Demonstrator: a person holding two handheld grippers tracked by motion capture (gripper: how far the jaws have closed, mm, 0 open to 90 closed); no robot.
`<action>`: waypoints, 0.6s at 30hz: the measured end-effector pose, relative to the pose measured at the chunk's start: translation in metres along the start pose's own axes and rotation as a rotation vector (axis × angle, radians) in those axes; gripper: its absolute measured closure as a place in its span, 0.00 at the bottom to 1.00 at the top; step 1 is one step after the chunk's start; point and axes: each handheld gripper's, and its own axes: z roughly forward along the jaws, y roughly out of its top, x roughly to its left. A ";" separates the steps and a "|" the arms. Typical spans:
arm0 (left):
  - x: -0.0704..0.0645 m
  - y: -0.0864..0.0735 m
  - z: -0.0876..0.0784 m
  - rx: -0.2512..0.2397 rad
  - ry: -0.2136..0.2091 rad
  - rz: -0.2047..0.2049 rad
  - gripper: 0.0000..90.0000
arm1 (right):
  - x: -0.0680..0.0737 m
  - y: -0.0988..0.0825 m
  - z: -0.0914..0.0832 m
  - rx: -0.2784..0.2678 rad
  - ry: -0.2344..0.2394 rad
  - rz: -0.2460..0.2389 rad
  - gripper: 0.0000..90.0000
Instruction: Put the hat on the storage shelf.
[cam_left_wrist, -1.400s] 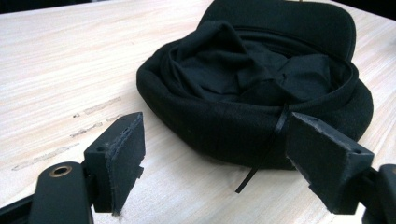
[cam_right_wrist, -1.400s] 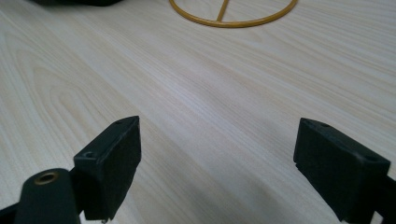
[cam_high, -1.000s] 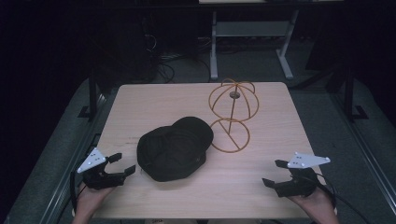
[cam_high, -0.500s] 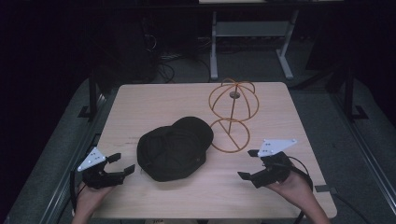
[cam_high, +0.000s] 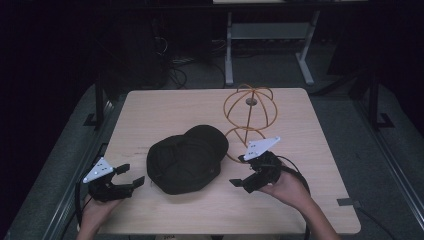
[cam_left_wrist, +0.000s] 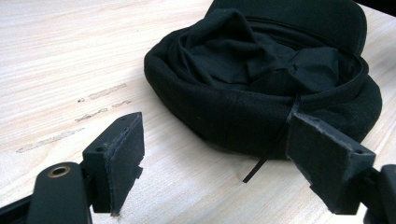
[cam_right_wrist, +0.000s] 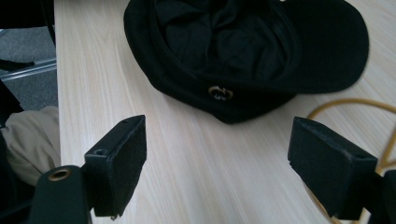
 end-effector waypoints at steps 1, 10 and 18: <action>0.000 0.000 0.000 0.000 0.000 0.000 0.21 | 0.000 0.000 0.000 0.000 0.000 0.000 0.22; 0.001 0.000 0.001 -0.002 -0.004 -0.003 0.21 | 0.003 0.024 0.024 0.013 0.032 -0.054 0.23; 0.003 0.000 0.002 -0.001 -0.009 -0.010 0.21 | 0.006 0.042 0.042 0.028 0.061 -0.080 0.24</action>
